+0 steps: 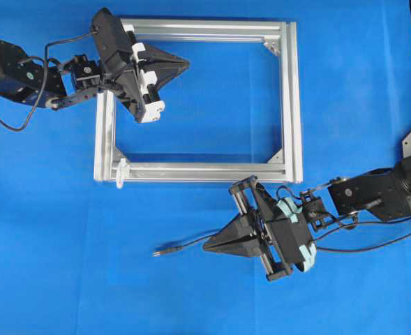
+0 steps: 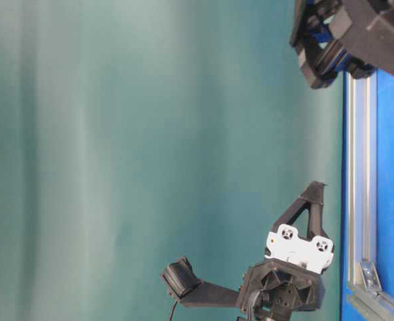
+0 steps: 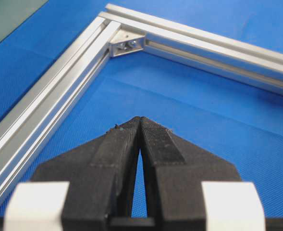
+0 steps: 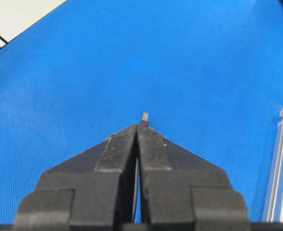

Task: Insert the wire through the string loop located on the left side.
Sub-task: 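Lower the right gripper onto the black cable near its plug and grasp it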

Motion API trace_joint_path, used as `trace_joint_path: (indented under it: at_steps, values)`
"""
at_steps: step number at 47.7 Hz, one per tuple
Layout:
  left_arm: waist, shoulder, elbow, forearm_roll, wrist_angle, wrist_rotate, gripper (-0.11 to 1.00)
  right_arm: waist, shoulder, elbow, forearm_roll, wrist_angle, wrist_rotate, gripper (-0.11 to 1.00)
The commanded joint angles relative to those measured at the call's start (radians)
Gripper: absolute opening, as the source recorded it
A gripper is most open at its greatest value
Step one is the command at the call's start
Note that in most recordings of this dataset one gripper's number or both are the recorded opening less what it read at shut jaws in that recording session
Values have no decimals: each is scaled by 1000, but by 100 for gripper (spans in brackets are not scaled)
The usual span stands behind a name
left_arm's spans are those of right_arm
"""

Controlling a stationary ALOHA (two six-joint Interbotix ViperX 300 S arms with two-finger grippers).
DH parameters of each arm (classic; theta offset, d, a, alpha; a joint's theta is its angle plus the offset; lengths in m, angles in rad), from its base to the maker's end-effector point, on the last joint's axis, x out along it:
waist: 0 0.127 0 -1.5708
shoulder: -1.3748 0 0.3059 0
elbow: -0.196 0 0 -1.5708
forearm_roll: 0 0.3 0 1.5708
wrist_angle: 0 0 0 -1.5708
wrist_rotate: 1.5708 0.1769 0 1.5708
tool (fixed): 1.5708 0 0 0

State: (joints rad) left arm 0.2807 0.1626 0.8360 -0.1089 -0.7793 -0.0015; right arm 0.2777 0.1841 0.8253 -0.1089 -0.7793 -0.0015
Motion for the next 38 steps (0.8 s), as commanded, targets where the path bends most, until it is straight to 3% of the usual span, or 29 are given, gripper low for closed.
trace_joint_path:
  at_steps: [1,17,28,33,38]
  values:
    - [-9,-40,-11,14,14,-6,0,8,-49,-8,2,-6,8,1]
    - [-11,-44,-11,17,26,-6,0,6,-52,-21,2,69,15,-2]
    - [-11,-44,-9,18,26,-5,0,2,-52,-21,2,75,58,-1]
    - [-11,-43,-9,18,26,-5,0,2,-51,-21,3,75,78,15]
    - [-11,-43,-9,17,26,-5,0,2,-51,-23,18,84,89,44]
